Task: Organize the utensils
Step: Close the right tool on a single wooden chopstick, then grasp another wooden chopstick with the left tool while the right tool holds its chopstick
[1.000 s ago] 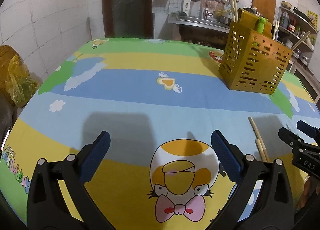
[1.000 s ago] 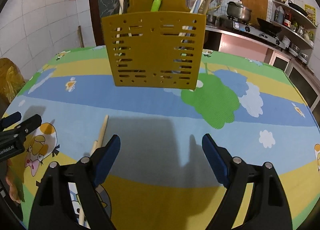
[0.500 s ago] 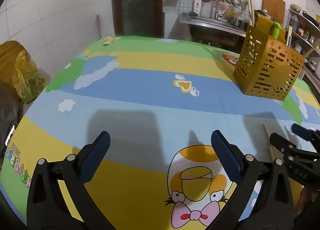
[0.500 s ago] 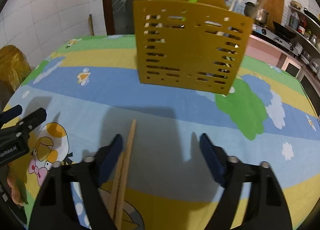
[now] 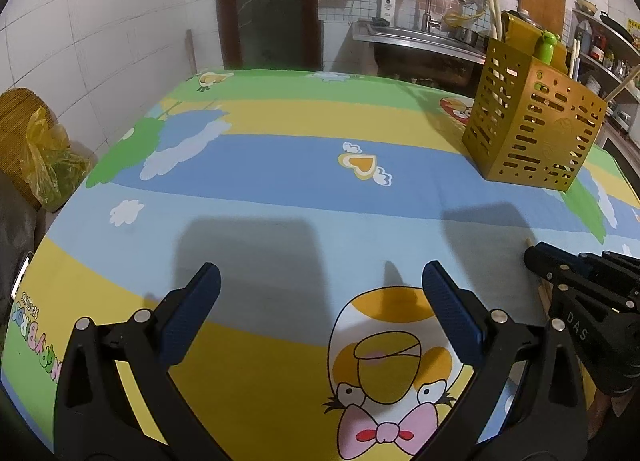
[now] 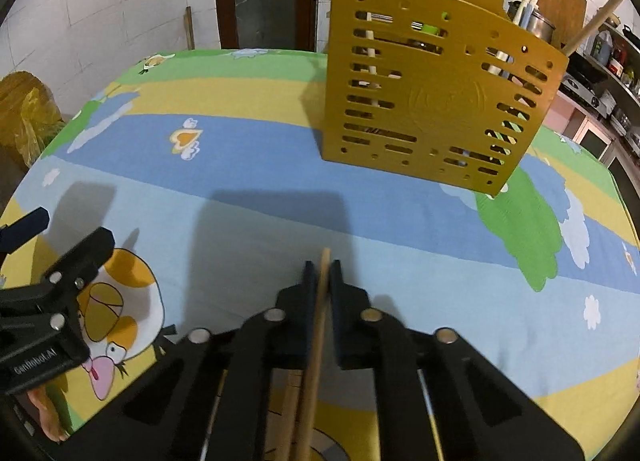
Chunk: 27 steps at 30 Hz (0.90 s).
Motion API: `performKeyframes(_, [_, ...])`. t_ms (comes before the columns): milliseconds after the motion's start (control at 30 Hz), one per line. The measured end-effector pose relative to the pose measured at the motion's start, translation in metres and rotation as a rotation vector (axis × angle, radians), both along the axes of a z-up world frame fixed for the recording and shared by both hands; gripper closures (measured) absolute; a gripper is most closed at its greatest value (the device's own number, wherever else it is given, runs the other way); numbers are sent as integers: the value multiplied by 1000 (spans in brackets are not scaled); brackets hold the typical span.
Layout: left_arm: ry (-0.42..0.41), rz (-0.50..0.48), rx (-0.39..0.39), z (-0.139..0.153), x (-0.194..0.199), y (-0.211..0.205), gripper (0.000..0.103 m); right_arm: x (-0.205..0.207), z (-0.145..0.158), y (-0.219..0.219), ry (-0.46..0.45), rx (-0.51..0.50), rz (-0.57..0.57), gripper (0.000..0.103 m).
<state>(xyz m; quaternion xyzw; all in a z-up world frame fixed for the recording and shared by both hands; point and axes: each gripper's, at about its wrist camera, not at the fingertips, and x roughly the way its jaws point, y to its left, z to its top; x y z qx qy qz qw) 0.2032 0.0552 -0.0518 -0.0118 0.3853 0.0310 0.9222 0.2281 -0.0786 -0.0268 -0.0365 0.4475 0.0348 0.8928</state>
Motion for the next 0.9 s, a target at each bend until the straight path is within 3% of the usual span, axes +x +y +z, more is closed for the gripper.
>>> performKeyframes(233, [-6, -10, 4, 1, -2, -2, 5, -6, 7, -33, -15, 46, -57, 97])
performKeyframes(600, [21, -55, -44, -2, -7, -19, 5, -40, 10, -141, -33, 60, -211, 97])
performKeyframes(900, [21, -112, -16, 13, -28, -66, 5, -42, 7, -156, -55, 127, -193, 97])
